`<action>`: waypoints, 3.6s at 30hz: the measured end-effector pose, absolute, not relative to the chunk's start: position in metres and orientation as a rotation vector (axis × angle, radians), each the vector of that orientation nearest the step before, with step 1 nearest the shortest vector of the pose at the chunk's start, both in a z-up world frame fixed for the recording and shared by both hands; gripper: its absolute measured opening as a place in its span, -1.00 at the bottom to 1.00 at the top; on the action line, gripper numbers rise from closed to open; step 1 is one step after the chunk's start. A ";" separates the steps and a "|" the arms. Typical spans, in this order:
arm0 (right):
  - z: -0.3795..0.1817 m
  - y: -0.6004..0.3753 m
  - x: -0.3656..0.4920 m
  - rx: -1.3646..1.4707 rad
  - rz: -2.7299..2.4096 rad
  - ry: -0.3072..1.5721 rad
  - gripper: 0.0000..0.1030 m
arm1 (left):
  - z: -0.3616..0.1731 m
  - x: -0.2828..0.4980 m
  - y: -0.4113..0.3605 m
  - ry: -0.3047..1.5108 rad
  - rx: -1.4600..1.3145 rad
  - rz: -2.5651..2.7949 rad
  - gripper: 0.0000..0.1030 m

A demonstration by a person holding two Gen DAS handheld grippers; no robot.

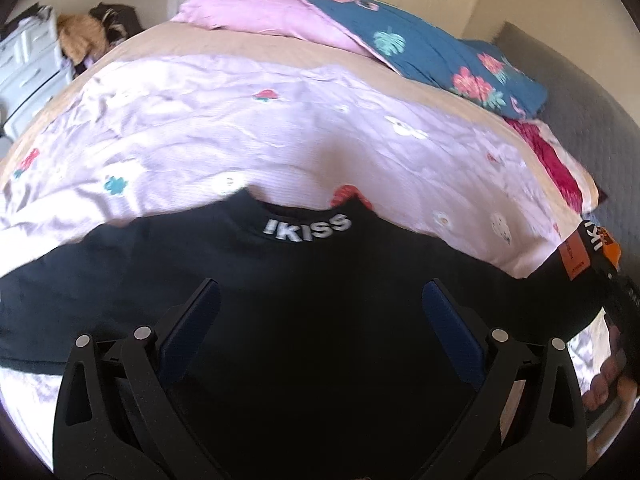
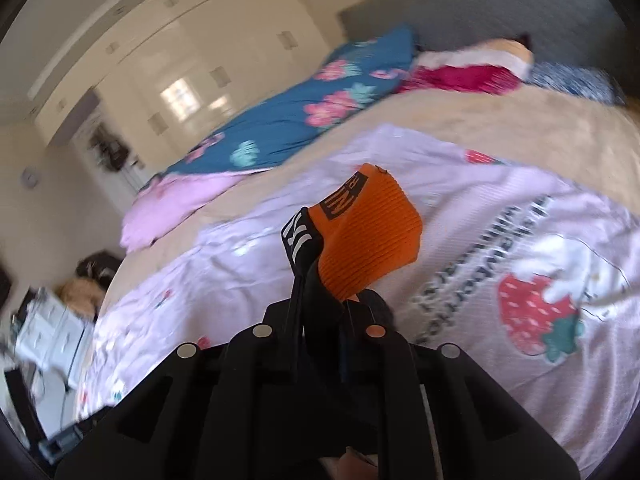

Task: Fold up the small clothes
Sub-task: 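Lift the held sleeve with the right gripper and carry it across the shirt body, then lay the sleeve flat on the shirt body and open the right gripper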

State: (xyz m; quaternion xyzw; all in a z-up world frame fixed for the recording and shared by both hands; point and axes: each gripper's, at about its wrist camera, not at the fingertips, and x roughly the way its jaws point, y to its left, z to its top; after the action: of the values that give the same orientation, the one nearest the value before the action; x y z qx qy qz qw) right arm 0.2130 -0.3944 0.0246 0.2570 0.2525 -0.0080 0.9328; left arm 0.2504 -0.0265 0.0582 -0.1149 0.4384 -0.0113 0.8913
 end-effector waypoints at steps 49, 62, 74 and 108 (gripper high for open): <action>-0.011 -0.226 0.230 0.215 0.418 0.768 -0.30 | -0.044 0.226 0.013 1.121 -0.516 -0.139 -0.65; 0.009 -0.300 0.227 0.280 0.206 0.644 -0.29 | 0.079 0.210 0.017 0.811 -0.403 -0.246 -0.82; -0.005 -0.267 0.233 0.184 0.271 0.715 -0.29 | 0.047 0.201 0.072 0.878 -0.441 -0.097 -0.88; -0.047 -0.169 0.203 -0.006 0.360 0.834 0.88 | -0.006 0.160 0.113 0.903 -0.325 0.106 0.64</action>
State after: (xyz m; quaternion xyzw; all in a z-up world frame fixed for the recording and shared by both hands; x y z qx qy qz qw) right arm 0.2026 -0.1689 -0.0472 -0.0028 0.4028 0.1737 0.8986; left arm 0.1603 0.1128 -0.0065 -0.1561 0.4344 0.0508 0.8857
